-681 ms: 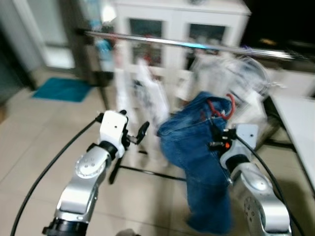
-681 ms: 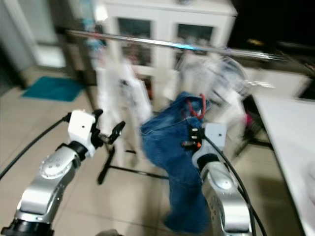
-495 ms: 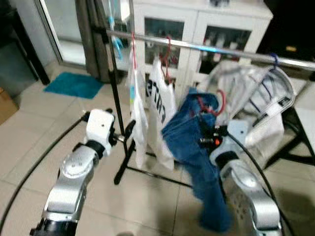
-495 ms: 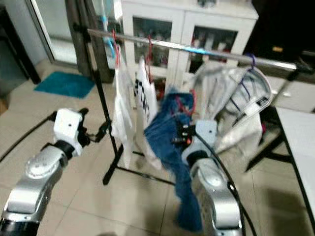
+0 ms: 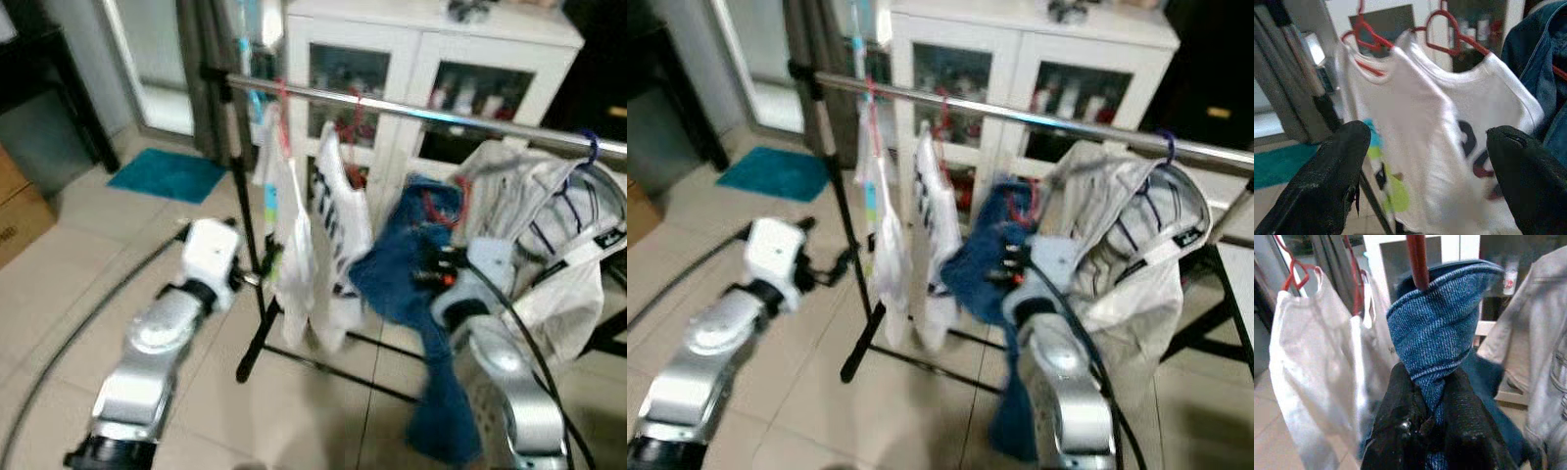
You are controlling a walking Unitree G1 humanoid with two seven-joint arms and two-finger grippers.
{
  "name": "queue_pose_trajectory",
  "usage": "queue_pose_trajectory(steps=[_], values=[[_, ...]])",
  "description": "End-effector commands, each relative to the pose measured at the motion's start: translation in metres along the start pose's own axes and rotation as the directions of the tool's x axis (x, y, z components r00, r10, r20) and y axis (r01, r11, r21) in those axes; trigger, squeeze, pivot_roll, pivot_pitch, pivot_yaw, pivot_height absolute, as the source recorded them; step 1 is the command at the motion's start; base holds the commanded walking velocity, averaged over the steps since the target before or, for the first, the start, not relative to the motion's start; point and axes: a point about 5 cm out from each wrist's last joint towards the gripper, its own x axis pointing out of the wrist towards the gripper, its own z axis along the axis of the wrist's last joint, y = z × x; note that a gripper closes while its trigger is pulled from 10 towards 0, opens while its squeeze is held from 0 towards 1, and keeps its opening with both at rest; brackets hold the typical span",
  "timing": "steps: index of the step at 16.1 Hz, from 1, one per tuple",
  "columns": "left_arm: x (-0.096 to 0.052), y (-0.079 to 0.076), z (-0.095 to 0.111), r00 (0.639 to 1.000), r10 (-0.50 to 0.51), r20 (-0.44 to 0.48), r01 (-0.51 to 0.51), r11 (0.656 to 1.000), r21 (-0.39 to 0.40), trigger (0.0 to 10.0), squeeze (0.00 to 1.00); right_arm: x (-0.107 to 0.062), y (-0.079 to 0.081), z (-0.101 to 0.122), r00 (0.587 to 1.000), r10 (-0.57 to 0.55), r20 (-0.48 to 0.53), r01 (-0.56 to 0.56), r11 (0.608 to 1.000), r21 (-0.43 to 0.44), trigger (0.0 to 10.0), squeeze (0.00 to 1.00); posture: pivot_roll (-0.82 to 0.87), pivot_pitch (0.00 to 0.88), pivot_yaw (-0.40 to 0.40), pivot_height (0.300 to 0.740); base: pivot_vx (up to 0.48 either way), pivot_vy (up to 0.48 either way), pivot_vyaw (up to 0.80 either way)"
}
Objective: Hang hanger
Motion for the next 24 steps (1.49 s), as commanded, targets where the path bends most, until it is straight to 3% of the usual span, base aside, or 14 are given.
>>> queue_pose_trajectory(steps=[1, 5, 9, 11, 13, 16, 20, 24], values=[[0.003, -0.007, 0.004, 0.999, -0.031, 0.009, 0.031, 0.999, 0.01, 10.0, 0.0, 0.001, -0.007, 0.012, 0.998, -0.024, 0.063, 0.026, 0.999, -0.023, 10.0, 0.0, 0.07, 0.03, -0.001, 0.74, 0.356, 0.0, 0.0], [0.003, -0.008, 0.008, 0.998, -0.064, 0.019, 0.063, 0.997, 0.036, 10.0, 0.0, 0.001, -0.011, 0.019, 0.99, -0.071, 0.12, 0.075, 0.997, -0.028, 10.0, 0.0, 0.07, 0.031, -0.002, 0.74, 0.356, 0.0, 0.0], [0.004, -0.012, 0.01, 0.995, -0.098, 0.02, 0.097, 0.994, 0.058, 10.0, 0.0, 0.003, -0.031, 0.023, 0.98, -0.134, 0.146, 0.154, 0.978, -0.137, 10.0, 0.0, 0.07, 0.033, 0.004, 0.74, 0.353, 0.0, 0.0], [0.004, -0.013, 0.012, 0.993, -0.117, 0.023, 0.115, 0.991, 0.069, 10.0, 0.0, 0.004, -0.036, 0.028, 0.972, -0.147, 0.184, 0.175, 0.974, -0.144, 10.0, 0.0, 0.07, 0.031, 0.002, 0.74, 0.356, 0.0, 0.0], [0.003, -0.015, 0.017, 0.989, -0.136, 0.064, 0.136, 0.991, 0.008, 10.0, 0.0, 0.004, -0.037, 0.033, 0.962, -0.166, 0.216, 0.193, 0.975, -0.113, 10.0, 0.0, 0.07, 0.031, 0.002, 0.74, 0.154, 0.0, 0.0], [-0.001, -0.024, 0.024, 0.956, -0.286, 0.072, 0.286, 0.958, 0.01, 10.0, 0.0, 0.007, -0.037, 0.037, 0.961, -0.155, 0.229, 0.183, 0.977, -0.108, 10.0, 0.0, 0.07, 0.027, 0.002, 0.74, 0.0, 0.0, 0.0], [-0.005, -0.027, 0.03, 0.92, -0.386, 0.062, 0.384, 0.923, 0.034, 10.0, 0.0, 0.024, -0.035, 0.036, 0.981, -0.134, 0.141, 0.15, 0.982, -0.112, 10.0, 0.0, 0.07, 0.017, -0.001, 0.74, 0.0, 0.0, 0.0], [-0.002, -0.028, 0.039, 0.892, -0.446, 0.077, 0.444, 0.895, 0.042, 10.0, 0.0, 0.058, -0.037, 0.038, 0.991, -0.131, 0.025, 0.133, 0.987, -0.089, 10.0, 0.0, 0.07, 0.005, 0.006, 0.74, 0.0, 0.0, 0.0]])
